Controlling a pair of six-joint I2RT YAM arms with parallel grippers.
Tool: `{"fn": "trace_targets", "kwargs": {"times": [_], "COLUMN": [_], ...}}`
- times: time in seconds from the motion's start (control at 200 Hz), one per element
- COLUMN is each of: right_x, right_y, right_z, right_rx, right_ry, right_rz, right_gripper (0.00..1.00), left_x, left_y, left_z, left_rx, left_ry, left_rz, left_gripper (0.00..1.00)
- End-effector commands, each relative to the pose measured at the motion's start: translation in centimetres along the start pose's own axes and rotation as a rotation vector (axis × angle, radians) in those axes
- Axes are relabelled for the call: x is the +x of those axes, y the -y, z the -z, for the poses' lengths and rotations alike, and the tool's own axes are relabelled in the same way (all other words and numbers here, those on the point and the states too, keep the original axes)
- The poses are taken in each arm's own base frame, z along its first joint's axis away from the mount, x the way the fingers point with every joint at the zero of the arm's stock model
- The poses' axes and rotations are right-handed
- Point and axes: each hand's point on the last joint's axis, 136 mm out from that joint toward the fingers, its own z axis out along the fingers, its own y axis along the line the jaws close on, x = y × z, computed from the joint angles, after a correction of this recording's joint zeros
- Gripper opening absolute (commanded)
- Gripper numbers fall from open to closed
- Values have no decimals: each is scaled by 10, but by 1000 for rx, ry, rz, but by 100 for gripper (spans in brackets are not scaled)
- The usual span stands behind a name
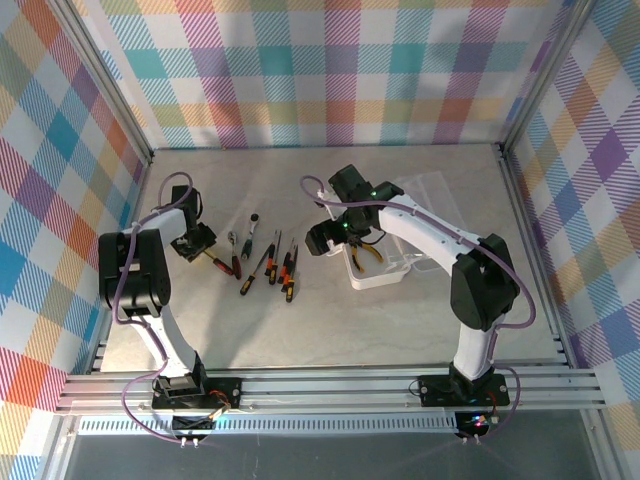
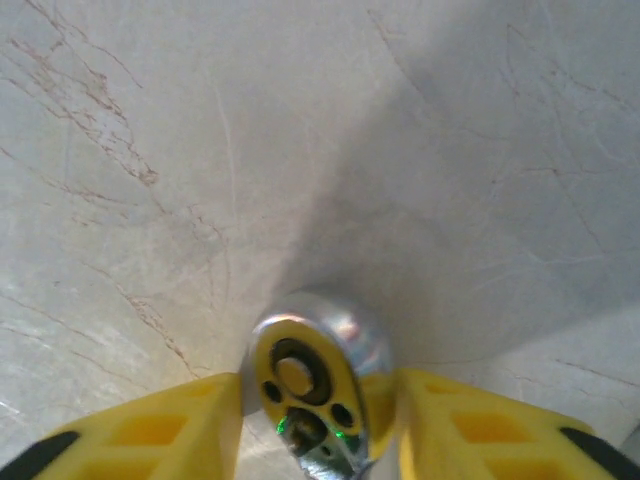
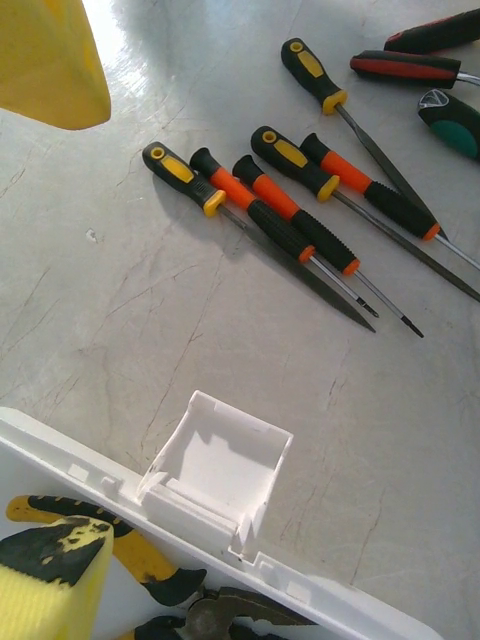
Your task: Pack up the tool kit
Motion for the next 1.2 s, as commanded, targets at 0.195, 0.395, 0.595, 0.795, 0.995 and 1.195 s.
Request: {"fn": "trace_targets", "kwargs": {"times": [0.195,0.395,0.595,0.795,0.995,1.195], "right_x": [-4,-5,-5,-6,-12,-34], "right_y": [-6,-7,-8,-10,-19,-60], "right_z": [4,4,6,10,17,47], "right_rx": [-2,-9,-11,-17,-56,-265], "right_ry": [-3,-3,0,6,38,164], "right_rz": [17,26,30,37,35,76], "right_gripper": [99,99,99,99,99,99], "left_x": [-18,-10,-6,-7,-10,15], "left_y": [25,28,36,44,61,125], "left_z": [-14,-6,22,67,129,189], "left_rx": [104,137,207,212,264,577], "left_ry": [38,13,25,81,177,174], "left_rz": [-45,-89,-126,-208,-276,-341], "left_gripper": [8,0,0,0,0,0]}}
